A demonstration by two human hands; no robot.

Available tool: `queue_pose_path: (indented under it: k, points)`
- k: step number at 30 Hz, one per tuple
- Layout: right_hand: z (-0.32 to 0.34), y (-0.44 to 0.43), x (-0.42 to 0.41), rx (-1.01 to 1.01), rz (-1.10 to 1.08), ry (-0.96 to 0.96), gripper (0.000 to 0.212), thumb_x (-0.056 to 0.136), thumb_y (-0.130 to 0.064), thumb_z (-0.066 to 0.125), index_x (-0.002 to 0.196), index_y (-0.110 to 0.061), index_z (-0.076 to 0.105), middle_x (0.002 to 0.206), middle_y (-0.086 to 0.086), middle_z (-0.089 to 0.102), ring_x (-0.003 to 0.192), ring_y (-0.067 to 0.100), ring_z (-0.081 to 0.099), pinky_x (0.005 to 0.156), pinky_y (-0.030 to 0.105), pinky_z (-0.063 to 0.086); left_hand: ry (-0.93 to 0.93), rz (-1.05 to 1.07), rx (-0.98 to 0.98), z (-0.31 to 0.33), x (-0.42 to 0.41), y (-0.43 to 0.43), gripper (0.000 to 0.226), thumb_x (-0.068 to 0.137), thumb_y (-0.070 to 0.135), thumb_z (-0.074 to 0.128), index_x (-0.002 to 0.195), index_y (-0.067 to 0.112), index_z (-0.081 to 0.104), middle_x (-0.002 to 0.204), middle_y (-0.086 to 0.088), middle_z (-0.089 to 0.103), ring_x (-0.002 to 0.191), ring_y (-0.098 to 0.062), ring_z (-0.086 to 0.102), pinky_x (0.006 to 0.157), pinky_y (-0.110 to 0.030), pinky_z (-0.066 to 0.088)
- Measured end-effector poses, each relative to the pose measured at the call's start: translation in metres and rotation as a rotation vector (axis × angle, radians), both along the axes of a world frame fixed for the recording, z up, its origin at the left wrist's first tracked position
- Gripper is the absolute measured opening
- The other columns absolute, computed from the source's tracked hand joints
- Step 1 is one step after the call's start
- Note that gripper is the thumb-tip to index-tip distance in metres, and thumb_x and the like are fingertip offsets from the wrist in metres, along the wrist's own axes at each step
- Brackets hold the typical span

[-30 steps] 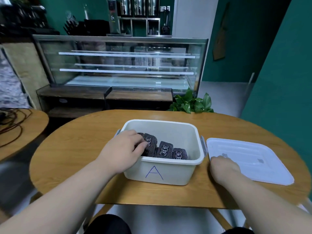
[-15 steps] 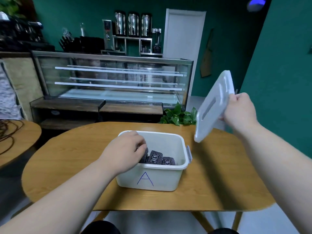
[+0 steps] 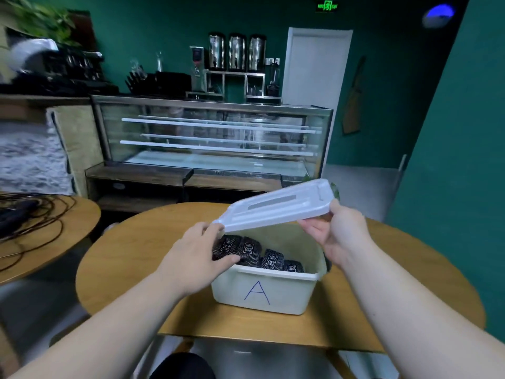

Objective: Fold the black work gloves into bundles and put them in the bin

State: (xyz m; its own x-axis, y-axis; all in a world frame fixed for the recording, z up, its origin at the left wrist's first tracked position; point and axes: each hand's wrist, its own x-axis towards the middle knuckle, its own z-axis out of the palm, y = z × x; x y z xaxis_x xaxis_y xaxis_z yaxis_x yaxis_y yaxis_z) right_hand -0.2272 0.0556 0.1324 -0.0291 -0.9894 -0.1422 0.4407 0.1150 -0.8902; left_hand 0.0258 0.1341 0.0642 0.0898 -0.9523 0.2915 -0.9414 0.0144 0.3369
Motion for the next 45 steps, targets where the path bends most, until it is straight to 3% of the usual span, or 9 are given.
queue_pose_path:
  k: [8, 15, 21, 25, 29, 31, 33, 36, 45]
  points:
    - [-0.035, 0.011, -0.006, 0.12, 0.006, 0.078, 0.023, 0.105, -0.016, 0.039, 0.103, -0.008, 0.061, 0.093, 0.012, 0.071, 0.079, 0.035, 0.072, 0.065, 0.043, 0.059, -0.032, 0.001, 0.21, -0.021, -0.002, -0.002, 0.076, 0.092, 0.068, 0.044, 0.154, 0.031, 0.017, 0.162, 0.003, 0.014, 0.145, -0.021, 0.025, 0.112, -0.037, 0.034]
    - [-0.055, 0.003, -0.044, 0.157, 0.064, 0.982, 0.031, 0.081, -0.037, 0.048, 0.064, -0.012, 0.055, 0.056, 0.007, 0.05, 0.05, 0.024, 0.043, 0.053, 0.032, 0.035, -0.157, 0.029, 0.203, -0.031, -0.007, -0.009, 0.082, 0.087, 0.079, 0.034, 0.153, 0.032, 0.021, 0.161, -0.001, 0.019, 0.143, -0.023, 0.027, 0.111, -0.039, 0.035]
    - [-0.067, -0.001, -0.043, 0.154, 0.208, 1.33, 0.025, 0.084, -0.035, 0.046, 0.079, -0.014, 0.058, 0.065, 0.004, 0.054, 0.06, 0.025, 0.049, 0.056, 0.029, 0.036, -0.225, 0.088, 0.226, -0.035, 0.0, -0.016, 0.078, 0.084, 0.083, 0.018, 0.136, 0.03, 0.043, 0.145, 0.001, 0.037, 0.123, -0.023, 0.049, 0.092, -0.04, 0.047]
    - [-0.072, -0.008, -0.04, 0.14, 0.178, 1.46, 0.036, 0.083, -0.042, 0.048, 0.092, -0.012, 0.064, 0.087, 0.005, 0.064, 0.079, 0.025, 0.059, 0.065, 0.032, 0.046, -0.091, 0.057, 0.121, -0.038, 0.012, -0.02, 0.046, 0.101, 0.054, 0.024, 0.122, 0.034, 0.06, 0.136, -0.003, 0.048, 0.123, -0.024, 0.049, 0.098, -0.04, 0.044]
    - [-0.078, -0.015, -0.038, 0.21, 0.014, 1.346, 0.062, 0.077, -0.055, 0.059, 0.117, -0.009, 0.045, 0.11, 0.008, 0.061, 0.095, 0.032, 0.06, 0.078, 0.037, 0.05, 0.178, 0.168, 0.019, -0.035, 0.012, -0.031, 0.02, 0.1, 0.036, 0.046, 0.108, 0.027, 0.061, 0.111, 0.002, 0.045, 0.098, -0.024, 0.059, 0.083, -0.034, 0.045]
    - [-0.084, -0.021, -0.036, 0.239, 0.067, 1.146, 0.058, 0.079, -0.052, 0.06, 0.116, -0.009, 0.048, 0.103, 0.008, 0.06, 0.088, 0.03, 0.059, 0.078, 0.038, 0.049, 0.386, 0.321, 0.011, -0.033, 0.01, -0.036, 0.037, 0.092, 0.037, 0.059, 0.125, 0.022, 0.05, 0.123, -0.003, 0.038, 0.096, -0.027, 0.06, 0.083, -0.034, 0.043]
    - [-0.089, -0.026, -0.034, 0.272, 0.184, 0.889, 0.041, 0.083, -0.044, 0.056, 0.105, -0.011, 0.056, 0.089, 0.007, 0.058, 0.077, 0.028, 0.057, 0.078, 0.038, 0.05, 0.676, 0.47, 0.148, -0.031, 0.01, -0.04, 0.061, 0.088, 0.038, 0.064, 0.137, 0.012, 0.041, 0.132, -0.012, 0.041, 0.104, -0.032, 0.057, 0.089, -0.037, 0.044]
    - [-0.093, -0.033, -0.032, 0.28, 0.227, 0.773, 0.035, 0.081, -0.041, 0.054, 0.102, -0.015, 0.064, 0.085, 0.008, 0.064, 0.077, 0.03, 0.061, 0.09, 0.049, 0.054, 1.272, 0.453, 0.333, -0.028, 0.008, -0.041, 0.04, 0.091, 0.035, 0.063, 0.118, 0.005, 0.058, 0.11, -0.01, 0.064, 0.098, -0.03, 0.059, 0.091, -0.042, 0.048]
    - [-0.098, -0.047, -0.021, 0.083, 0.033, 1.006, 0.025, 0.078, -0.031, 0.06, 0.088, -0.008, 0.067, 0.078, 0.009, 0.068, 0.068, 0.029, 0.06, 0.062, 0.033, 0.046, 1.022, 0.533, 0.141, -0.03, 0.012, -0.059, 0.024, 0.085, 0.023, 0.072, 0.095, 0.002, 0.065, 0.088, -0.013, 0.069, 0.087, -0.035, 0.068, 0.086, -0.051, 0.058]
